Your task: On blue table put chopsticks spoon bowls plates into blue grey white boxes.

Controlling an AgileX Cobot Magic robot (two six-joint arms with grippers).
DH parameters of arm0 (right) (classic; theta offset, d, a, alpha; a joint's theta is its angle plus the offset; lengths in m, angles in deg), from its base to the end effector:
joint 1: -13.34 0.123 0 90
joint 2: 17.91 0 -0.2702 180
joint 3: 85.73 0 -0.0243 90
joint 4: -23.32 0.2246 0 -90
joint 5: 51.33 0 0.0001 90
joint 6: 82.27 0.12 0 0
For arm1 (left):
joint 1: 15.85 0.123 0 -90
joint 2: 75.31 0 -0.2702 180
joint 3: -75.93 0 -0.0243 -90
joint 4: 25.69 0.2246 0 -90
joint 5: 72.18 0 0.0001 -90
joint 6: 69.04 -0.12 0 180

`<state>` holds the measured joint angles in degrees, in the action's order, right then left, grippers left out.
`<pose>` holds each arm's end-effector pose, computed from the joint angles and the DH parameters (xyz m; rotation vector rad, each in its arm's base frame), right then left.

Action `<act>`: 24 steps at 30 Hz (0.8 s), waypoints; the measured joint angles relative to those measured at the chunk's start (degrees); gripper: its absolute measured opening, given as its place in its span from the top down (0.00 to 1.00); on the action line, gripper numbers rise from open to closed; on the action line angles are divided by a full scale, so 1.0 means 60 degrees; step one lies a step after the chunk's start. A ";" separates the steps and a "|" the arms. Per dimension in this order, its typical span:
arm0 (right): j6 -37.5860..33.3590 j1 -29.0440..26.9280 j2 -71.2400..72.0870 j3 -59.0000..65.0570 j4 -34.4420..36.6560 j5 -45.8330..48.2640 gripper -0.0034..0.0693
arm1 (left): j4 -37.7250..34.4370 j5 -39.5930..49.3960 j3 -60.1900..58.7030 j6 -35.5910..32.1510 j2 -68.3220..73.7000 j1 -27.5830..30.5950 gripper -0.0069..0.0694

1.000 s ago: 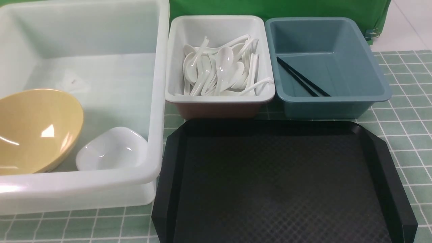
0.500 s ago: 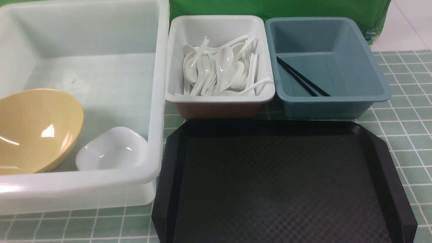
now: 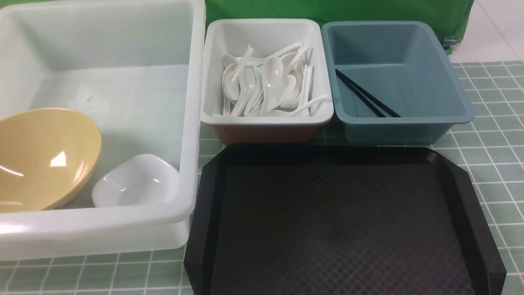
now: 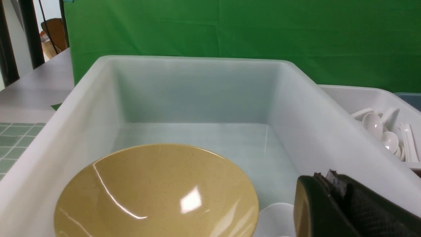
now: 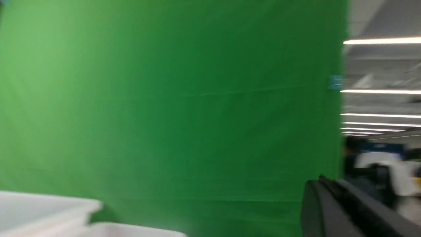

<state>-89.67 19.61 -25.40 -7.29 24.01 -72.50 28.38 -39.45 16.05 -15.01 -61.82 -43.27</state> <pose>0.0627 0.0064 0.2495 -0.1244 1.1234 -0.0100 0.0713 0.0222 0.2659 -0.0229 1.6342 -0.0590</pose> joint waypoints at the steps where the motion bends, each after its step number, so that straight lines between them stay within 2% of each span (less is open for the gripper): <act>1: -0.0048 0.0000 0.0000 0.0000 0.0013 0.0068 0.89 | 0.0000 0.0000 0.0000 0.0000 0.0000 0.0000 0.90; 4: -0.0233 -0.0958 0.0000 0.0000 0.0069 0.1877 0.89 | 0.0000 0.0000 0.0000 0.0000 0.0000 0.0000 0.90; 6: 0.0179 -0.1445 0.0000 0.0000 0.0119 0.3394 0.89 | -0.0008 0.0000 0.0000 0.0000 0.0000 0.0000 0.90; 7: 0.0179 -0.1472 0.0000 0.0000 0.0119 0.3528 0.89 | -0.0008 0.0000 0.0000 0.0000 0.0000 0.0000 0.90; 11: 0.1169 -0.1621 0.0000 0.0011 0.0127 0.6217 0.89 | -0.0008 0.0000 0.0000 0.0000 0.0000 0.0000 0.90; 24: 0.1460 -0.1621 0.0000 0.0002 0.0127 0.6435 0.89 | -0.0020 0.0000 0.0000 -0.0009 0.0000 0.0000 0.90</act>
<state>-80.91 9.88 -25.40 -7.28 24.77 -33.89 28.26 -39.45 16.05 -15.06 -61.82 -43.27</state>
